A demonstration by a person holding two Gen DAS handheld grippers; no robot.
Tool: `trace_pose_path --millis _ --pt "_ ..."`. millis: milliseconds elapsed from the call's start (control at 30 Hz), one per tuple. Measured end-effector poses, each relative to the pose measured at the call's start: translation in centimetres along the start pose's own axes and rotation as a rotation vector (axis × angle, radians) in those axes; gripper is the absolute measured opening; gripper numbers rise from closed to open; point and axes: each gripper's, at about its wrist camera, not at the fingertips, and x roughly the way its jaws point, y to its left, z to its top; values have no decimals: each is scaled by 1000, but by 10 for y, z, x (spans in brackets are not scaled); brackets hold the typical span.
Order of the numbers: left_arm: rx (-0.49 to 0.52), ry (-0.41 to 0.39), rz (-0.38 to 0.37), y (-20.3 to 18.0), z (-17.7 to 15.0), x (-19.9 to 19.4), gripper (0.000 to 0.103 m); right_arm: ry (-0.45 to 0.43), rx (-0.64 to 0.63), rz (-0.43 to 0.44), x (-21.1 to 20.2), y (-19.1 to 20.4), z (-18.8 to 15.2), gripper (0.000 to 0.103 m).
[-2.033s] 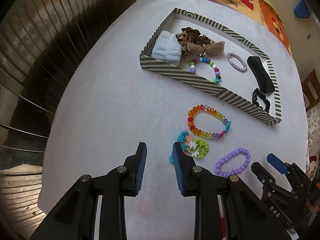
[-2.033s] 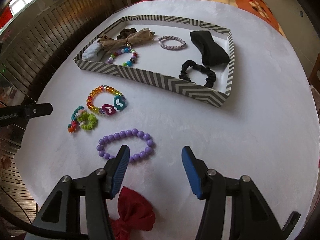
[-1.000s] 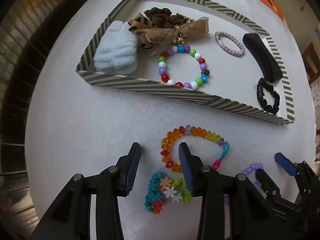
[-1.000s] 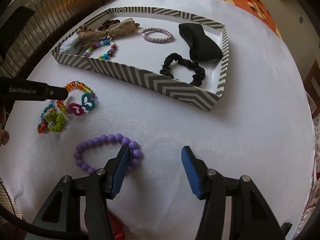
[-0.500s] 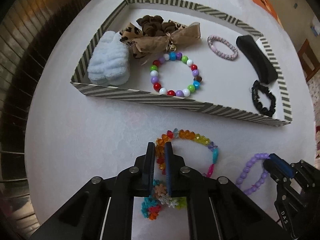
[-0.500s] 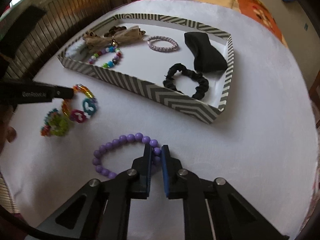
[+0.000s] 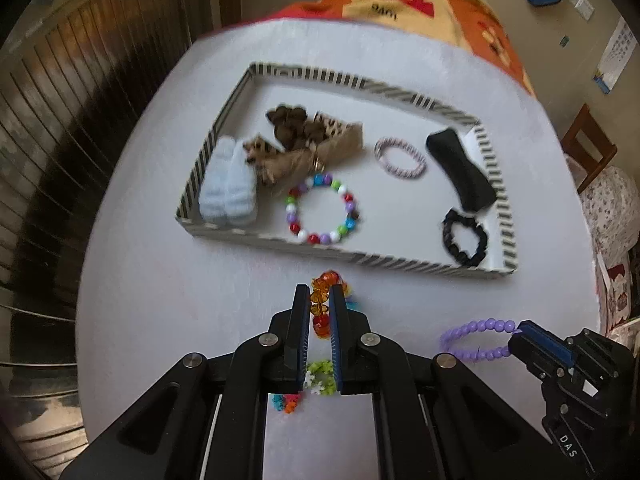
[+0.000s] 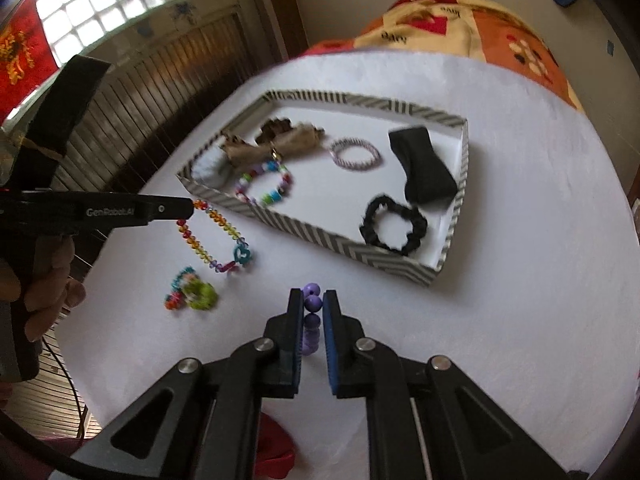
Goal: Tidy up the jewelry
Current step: 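Grasp the rainbow crystal bracelet with the left tool while the right tool grasps the purple bead bracelet, then carry both bracelets into the tray and open both tools to release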
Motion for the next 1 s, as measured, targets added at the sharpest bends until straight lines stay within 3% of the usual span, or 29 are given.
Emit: trace_pose_path --millis 200,533,1000 --pt "16 -50 10 -5 13 -22 0 -49 -27 1 -21 2 18 10" --pt "43 -93 37 -14 47 -26 0 -104 -28 -13 -33 -9 53 10" --pt "88 -103 99 -21 111 6 0 -52 -7 19 26 -14 98 10"
